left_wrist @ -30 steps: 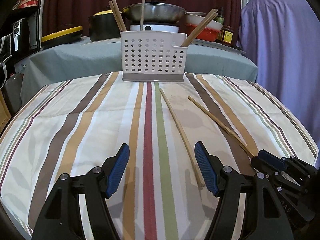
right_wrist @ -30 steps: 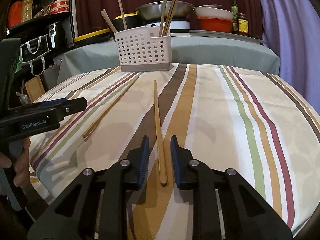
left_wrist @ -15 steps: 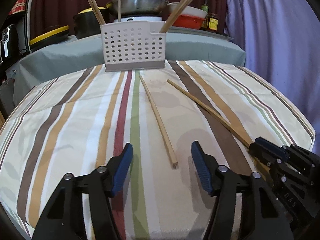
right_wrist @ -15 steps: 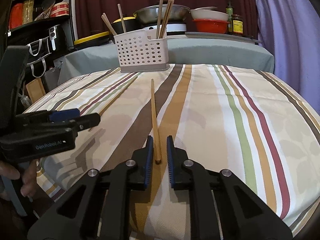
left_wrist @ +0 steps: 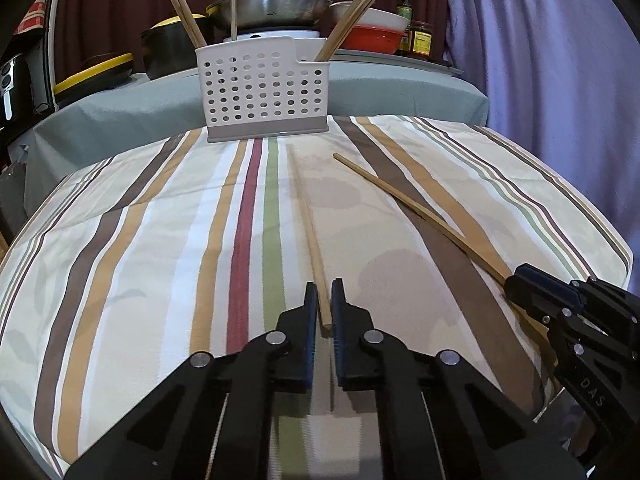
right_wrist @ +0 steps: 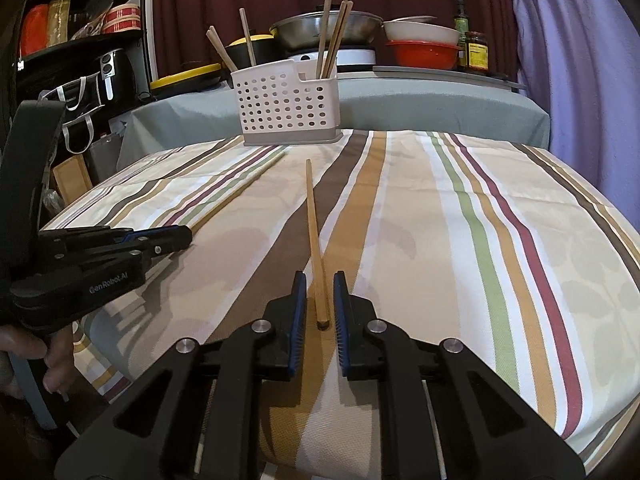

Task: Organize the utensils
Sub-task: 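Close the right tool on a chopstick while the left tool grasps another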

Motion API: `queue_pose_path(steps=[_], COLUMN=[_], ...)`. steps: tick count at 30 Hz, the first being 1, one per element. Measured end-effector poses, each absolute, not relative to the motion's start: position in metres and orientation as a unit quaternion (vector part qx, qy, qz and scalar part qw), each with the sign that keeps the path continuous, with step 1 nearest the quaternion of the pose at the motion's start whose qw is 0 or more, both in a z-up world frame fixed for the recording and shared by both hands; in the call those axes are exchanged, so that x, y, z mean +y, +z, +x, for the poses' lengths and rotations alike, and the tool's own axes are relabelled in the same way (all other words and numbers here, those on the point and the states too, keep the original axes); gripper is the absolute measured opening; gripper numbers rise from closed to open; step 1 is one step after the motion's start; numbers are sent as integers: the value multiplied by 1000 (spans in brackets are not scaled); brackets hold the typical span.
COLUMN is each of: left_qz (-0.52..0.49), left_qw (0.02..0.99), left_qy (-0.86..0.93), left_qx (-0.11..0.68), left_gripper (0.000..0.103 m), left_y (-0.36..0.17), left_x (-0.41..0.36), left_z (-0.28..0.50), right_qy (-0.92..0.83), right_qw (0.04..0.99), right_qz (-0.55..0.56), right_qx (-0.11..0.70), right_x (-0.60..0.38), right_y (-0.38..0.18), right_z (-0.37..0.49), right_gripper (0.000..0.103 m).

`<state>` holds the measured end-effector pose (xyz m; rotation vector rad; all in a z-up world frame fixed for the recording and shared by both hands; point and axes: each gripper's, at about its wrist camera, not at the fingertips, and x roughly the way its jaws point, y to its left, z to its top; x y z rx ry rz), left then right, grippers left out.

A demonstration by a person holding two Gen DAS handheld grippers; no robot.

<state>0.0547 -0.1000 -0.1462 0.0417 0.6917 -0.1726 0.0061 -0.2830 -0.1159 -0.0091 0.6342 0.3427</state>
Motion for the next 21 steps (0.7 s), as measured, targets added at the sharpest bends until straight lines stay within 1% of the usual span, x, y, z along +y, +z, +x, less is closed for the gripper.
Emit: queue_pose_path(steps=[15, 18, 21], left_qz=[16, 14, 10], left_qw=[936, 936, 936], left_qy=[-98, -100, -101], left_qx=[339, 337, 336], left_gripper=[5, 5, 5], left_y=[-145, -146, -147], left_x=[-82, -81, -79], left_z=[50, 48, 48], right_qy=[157, 155, 154], right_qw=[937, 938, 938], right_qz=[-16, -22, -24], right_qx=[311, 310, 310], right_x=[-281, -280, -279], right_y=[-116, -116, -117], right_z=[4, 4, 4], right_gripper=[14, 7, 7])
